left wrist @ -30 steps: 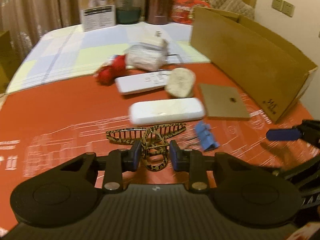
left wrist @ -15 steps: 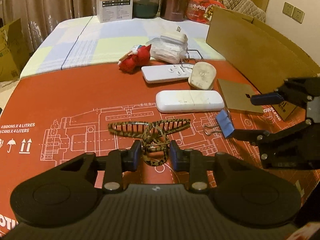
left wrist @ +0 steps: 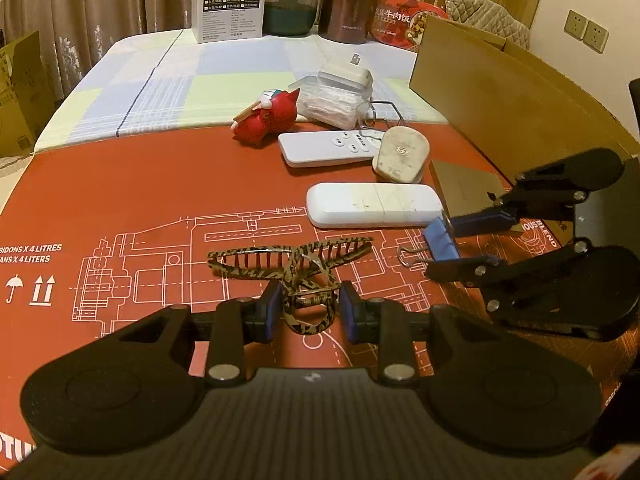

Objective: Organize rigid objects
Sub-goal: 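Grasp the blue binder clip with the right tool while the left tool holds the striped clip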

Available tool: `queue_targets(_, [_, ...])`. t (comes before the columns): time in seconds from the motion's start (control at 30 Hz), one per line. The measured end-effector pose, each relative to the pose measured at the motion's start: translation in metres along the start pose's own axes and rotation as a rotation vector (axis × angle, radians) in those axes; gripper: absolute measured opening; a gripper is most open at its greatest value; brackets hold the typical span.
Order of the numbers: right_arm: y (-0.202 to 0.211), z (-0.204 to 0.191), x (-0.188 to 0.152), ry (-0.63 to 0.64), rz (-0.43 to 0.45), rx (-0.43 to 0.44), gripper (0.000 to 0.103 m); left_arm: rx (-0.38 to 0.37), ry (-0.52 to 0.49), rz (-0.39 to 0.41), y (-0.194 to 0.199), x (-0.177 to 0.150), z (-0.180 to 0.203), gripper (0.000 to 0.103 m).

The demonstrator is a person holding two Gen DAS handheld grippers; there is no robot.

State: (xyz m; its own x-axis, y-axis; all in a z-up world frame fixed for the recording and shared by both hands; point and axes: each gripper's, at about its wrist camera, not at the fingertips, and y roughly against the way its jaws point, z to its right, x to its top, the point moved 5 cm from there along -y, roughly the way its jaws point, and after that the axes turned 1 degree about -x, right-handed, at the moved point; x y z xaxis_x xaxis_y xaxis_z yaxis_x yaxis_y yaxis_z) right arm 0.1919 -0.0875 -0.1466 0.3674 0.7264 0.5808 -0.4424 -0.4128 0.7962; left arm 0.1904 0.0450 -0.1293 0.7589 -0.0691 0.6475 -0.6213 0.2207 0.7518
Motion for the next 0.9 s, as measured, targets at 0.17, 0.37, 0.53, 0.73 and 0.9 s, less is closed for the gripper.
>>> queue_targets(0.17, [0.013, 0.009, -0.003, -0.292, -0.051, -0.038, 0.027, -0.007, 0.011, 0.007, 0.002, 0.0, 0.002, 0.026])
queue_targets(0.37, [0.034, -0.009, -0.007, -0.118, -0.001, 0.01, 0.04, -0.009, 0.031, 0.011, 0.006, -0.002, 0.0, 0.026])
queue_targets(0.53, [0.037, -0.013, -0.017, 0.108, 0.02, 0.027, 0.046, -0.015, 0.011, 0.016, 0.007, -0.002, 0.004, 0.026])
queue_targets(0.73, [0.027, -0.015, -0.021, 0.314, -0.023, 0.089, 0.046, -0.021, -0.012, 0.019, 0.007, -0.003, 0.006, 0.026])
queue_targets(0.9, [0.022, -0.007, -0.028, 0.367, -0.045, 0.073, 0.046, -0.018, -0.018, 0.012, 0.006, -0.004, 0.007, 0.026])
